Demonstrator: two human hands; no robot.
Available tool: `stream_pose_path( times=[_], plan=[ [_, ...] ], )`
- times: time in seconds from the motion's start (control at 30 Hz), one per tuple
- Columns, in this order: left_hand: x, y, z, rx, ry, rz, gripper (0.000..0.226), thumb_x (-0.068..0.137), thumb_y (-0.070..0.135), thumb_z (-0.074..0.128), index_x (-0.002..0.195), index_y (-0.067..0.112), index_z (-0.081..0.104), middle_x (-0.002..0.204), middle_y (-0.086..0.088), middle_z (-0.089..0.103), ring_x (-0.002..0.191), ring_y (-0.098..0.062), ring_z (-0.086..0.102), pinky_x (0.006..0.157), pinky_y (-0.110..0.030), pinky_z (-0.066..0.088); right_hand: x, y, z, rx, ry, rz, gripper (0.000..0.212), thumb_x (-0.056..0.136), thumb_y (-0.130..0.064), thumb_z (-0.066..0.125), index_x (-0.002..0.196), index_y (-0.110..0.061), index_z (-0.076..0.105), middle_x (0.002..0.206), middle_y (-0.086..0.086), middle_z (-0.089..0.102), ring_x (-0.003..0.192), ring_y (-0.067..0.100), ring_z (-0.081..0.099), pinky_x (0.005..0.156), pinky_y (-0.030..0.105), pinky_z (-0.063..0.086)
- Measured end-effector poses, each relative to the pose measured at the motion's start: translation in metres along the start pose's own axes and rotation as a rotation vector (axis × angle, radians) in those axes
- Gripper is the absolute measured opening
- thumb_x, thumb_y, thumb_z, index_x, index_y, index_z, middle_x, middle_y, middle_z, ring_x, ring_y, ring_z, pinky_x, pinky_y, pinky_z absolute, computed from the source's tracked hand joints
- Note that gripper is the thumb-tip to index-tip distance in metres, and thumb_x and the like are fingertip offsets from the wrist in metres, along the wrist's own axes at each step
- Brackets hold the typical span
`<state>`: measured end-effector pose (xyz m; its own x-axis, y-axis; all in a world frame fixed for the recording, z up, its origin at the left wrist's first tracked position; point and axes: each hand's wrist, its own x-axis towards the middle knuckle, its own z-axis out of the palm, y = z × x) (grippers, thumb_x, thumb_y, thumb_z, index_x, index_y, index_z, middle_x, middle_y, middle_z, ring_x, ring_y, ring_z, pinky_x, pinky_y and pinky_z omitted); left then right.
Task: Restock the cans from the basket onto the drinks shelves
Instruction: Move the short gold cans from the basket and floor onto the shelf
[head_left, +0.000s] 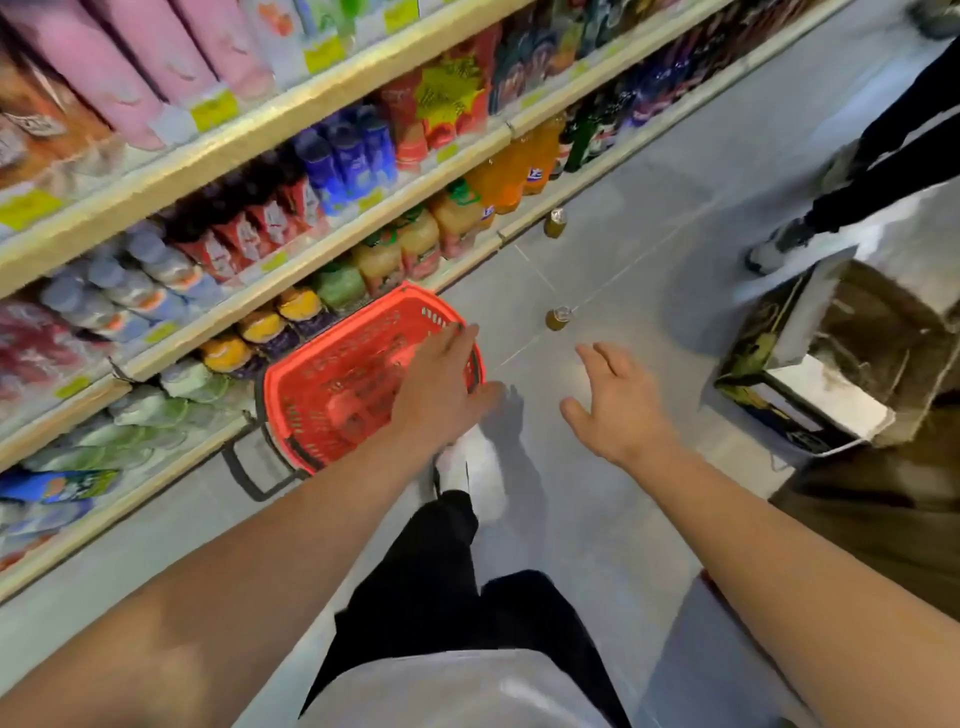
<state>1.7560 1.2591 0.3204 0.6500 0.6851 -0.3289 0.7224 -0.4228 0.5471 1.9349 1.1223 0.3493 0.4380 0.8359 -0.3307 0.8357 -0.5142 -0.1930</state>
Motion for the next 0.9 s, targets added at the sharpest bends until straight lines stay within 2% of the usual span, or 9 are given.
stream_pose_path(
  times=[0.17,0.23,0.33,0.4,0.47,0.53,0.6,0.77,0.9],
  plan=[
    [0.075,0.038,0.007,0.034,0.023,0.015,0.076,0.084,0.046,0.066,0.144,0.005,0.042,0.141,-0.019,0.048,0.131,-0.036,0.043,0.11,-0.038,0.029,0.07,0.057,-0.021,-0.004,-0.047,-0.015,0.07,0.086,-0.038,0.062,0.145,-0.009,0.038,0.148,0.014,0.04,0.136,0.036,0.035,0.115,0.043,0.026],
    [0.101,0.05,0.016,0.018,0.014,-0.03,0.076,0.082,0.041,0.067,0.144,0.004,0.041,0.142,-0.021,0.047,0.131,-0.038,0.043,0.109,-0.039,0.03,0.098,0.083,-0.024,0.011,-0.08,-0.031,0.069,0.086,-0.036,0.062,0.145,-0.009,0.038,0.148,0.013,0.039,0.137,0.034,0.033,0.116,0.043,0.025],
    [0.141,0.071,0.036,-0.017,0.007,-0.111,0.08,0.082,0.048,0.057,0.147,0.005,0.037,0.146,-0.025,0.041,0.134,-0.041,0.039,0.111,-0.042,0.029,0.146,0.124,-0.023,0.01,-0.147,-0.067,0.07,0.086,-0.036,0.06,0.146,-0.011,0.036,0.148,0.011,0.037,0.139,0.034,0.03,0.116,0.044,0.023],
    [0.171,0.085,0.053,-0.036,0.037,-0.151,0.085,0.077,0.051,0.049,0.146,0.004,0.038,0.146,-0.025,0.041,0.133,-0.041,0.04,0.109,-0.044,0.031,0.181,0.15,-0.019,0.007,-0.164,-0.118,0.071,0.084,-0.041,0.056,0.145,-0.01,0.038,0.144,0.013,0.042,0.135,0.035,0.035,0.114,0.043,0.027],
    [0.199,0.095,0.073,-0.057,0.053,-0.217,0.082,0.078,0.048,0.055,0.146,0.004,0.04,0.147,-0.025,0.04,0.134,-0.04,0.039,0.109,-0.042,0.031,0.215,0.174,-0.012,0.01,-0.185,-0.168,0.071,0.084,-0.042,0.053,0.145,-0.011,0.039,0.143,0.012,0.044,0.133,0.034,0.039,0.112,0.041,0.029],
    [0.228,0.099,0.097,-0.07,0.079,-0.258,0.081,0.078,0.044,0.061,0.145,0.003,0.041,0.145,-0.026,0.041,0.132,-0.042,0.041,0.108,-0.043,0.033,0.248,0.195,-0.001,-0.021,-0.225,-0.211,0.069,0.086,-0.036,0.059,0.147,-0.012,0.036,0.146,0.01,0.042,0.133,0.031,0.038,0.11,0.038,0.029],
    [0.251,0.101,0.123,-0.051,0.082,-0.294,0.083,0.077,0.047,0.056,0.146,0.005,0.039,0.144,-0.024,0.043,0.13,-0.042,0.042,0.108,-0.043,0.034,0.277,0.215,0.014,-0.054,-0.26,-0.263,0.072,0.085,-0.033,0.062,0.147,-0.01,0.035,0.145,0.012,0.044,0.131,0.032,0.041,0.107,0.038,0.032],
    [0.293,0.097,0.184,-0.146,0.055,-0.42,0.086,0.076,0.053,0.046,0.152,0.016,0.03,0.156,-0.018,0.029,0.145,-0.034,0.025,0.118,-0.039,0.019,0.334,0.258,0.066,-0.055,-0.379,-0.292,0.074,0.082,-0.034,0.065,0.145,-0.007,0.036,0.137,0.02,0.047,0.123,0.041,0.046,0.102,0.046,0.039],
    [0.324,0.077,0.24,-0.157,0.088,-0.394,0.08,0.078,0.049,0.05,0.147,0.01,0.041,0.147,-0.019,0.043,0.137,-0.035,0.039,0.112,-0.038,0.029,0.373,0.281,0.121,-0.047,-0.417,-0.244,0.068,0.082,-0.034,0.064,0.139,-0.008,0.04,0.135,0.018,0.047,0.124,0.04,0.044,0.102,0.045,0.038]
  ],
)
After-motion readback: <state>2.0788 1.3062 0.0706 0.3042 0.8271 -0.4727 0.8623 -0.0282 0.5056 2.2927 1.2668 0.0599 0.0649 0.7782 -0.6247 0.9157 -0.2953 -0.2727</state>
